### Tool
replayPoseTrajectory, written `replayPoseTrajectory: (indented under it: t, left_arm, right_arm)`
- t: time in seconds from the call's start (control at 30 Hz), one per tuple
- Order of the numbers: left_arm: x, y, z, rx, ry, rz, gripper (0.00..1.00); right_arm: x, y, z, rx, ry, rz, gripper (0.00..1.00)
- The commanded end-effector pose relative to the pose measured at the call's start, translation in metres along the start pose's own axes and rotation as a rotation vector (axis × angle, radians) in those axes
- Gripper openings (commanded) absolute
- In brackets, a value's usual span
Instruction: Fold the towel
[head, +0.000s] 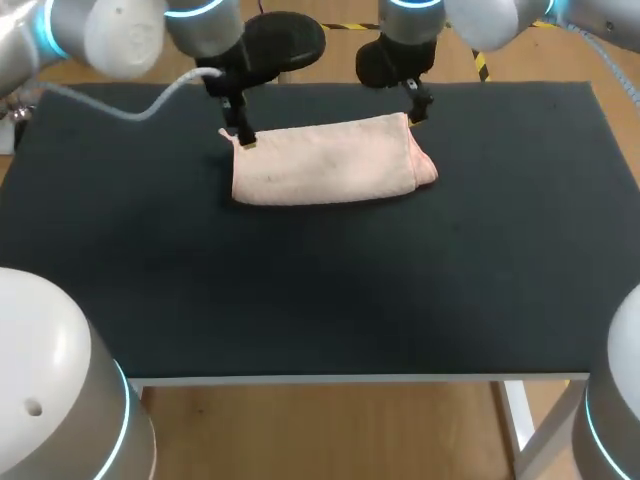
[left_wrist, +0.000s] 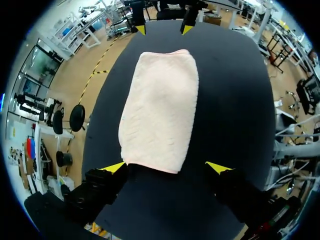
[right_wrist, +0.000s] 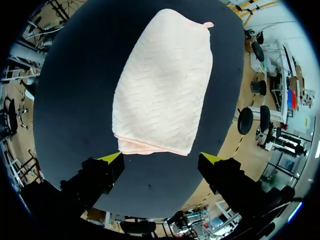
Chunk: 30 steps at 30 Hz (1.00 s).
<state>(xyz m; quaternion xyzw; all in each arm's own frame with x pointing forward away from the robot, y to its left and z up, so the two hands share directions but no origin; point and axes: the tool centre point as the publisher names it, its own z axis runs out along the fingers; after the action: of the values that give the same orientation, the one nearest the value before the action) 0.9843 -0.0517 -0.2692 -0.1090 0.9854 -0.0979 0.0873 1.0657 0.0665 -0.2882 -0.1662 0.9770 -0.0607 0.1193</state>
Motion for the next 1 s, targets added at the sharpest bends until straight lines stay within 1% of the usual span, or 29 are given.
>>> replayPoseTrajectory:
  t: [0.03, 0.1, 0.17, 0.2, 0.23, 1.0]
  left_arm:
    - [0.004, 0.016, 0.0, 0.193, 0.012, 0.019, 1.0]
    - [0.005, 0.017, -0.002, 0.186, 0.009, 0.035, 1.0]
    - [0.005, 0.017, -0.004, 0.158, 0.012, 0.057, 1.0]
    - [0.005, 0.017, -0.004, 0.158, 0.012, 0.057, 1.0]
    - [0.005, 0.017, -0.004, 0.158, 0.012, 0.057, 1.0]
    - [0.005, 0.017, -0.004, 0.158, 0.012, 0.057, 1.0]
  right_arm:
    - [0.009, -0.001, -0.008, 0.004, -0.002, 0.012, 1.0]
    - [0.013, -0.001, -0.01, 0.004, 0.0, 0.018, 1.0]
    - [0.017, -0.001, -0.013, 0.035, 0.008, -0.002, 1.0]
    - [0.018, 0.0, -0.014, 0.089, 0.013, -0.016, 1.0]
    - [0.02, 0.001, -0.016, 0.155, 0.011, -0.08, 1.0]
    - [0.02, 0.001, -0.016, 0.155, 0.011, -0.08, 1.0]
